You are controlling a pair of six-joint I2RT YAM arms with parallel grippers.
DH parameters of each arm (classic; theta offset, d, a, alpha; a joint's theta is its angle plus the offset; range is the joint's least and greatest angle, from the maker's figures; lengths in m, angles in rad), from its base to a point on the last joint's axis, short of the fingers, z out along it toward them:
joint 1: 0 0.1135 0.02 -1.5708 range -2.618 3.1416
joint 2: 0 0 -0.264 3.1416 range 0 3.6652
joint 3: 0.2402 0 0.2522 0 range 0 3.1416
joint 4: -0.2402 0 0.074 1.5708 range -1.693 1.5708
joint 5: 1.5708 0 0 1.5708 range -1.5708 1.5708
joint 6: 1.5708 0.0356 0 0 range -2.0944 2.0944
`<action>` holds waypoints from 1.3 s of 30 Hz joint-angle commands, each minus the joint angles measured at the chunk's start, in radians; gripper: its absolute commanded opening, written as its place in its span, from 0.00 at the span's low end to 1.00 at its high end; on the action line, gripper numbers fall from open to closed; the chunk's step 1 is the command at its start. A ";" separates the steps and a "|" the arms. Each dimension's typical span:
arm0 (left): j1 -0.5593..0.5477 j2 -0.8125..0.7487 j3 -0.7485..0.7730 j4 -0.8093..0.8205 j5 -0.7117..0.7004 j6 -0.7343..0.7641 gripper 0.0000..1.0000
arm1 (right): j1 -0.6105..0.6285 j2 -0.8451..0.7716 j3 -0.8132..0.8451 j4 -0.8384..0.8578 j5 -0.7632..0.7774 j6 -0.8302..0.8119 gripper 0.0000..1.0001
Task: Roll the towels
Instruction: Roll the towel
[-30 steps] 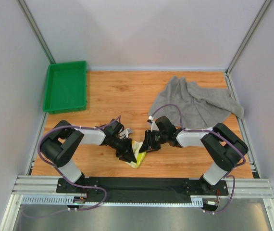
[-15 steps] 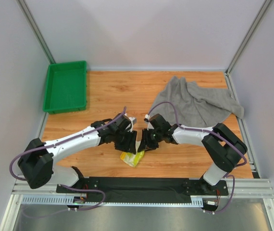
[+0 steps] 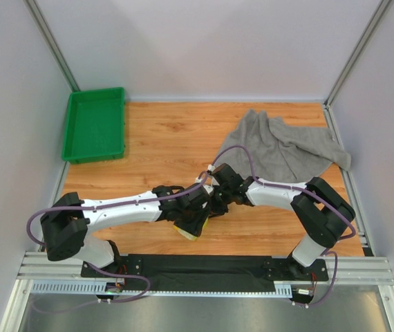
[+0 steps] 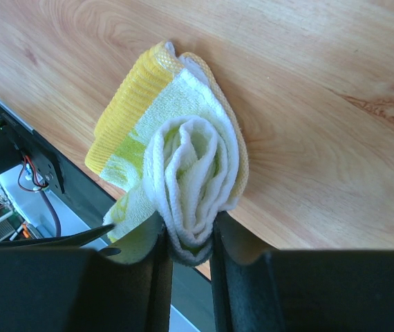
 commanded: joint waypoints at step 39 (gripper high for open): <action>-0.118 0.315 -0.046 0.002 -0.246 -0.005 0.15 | -0.067 0.032 0.064 -0.113 -0.059 -0.091 0.42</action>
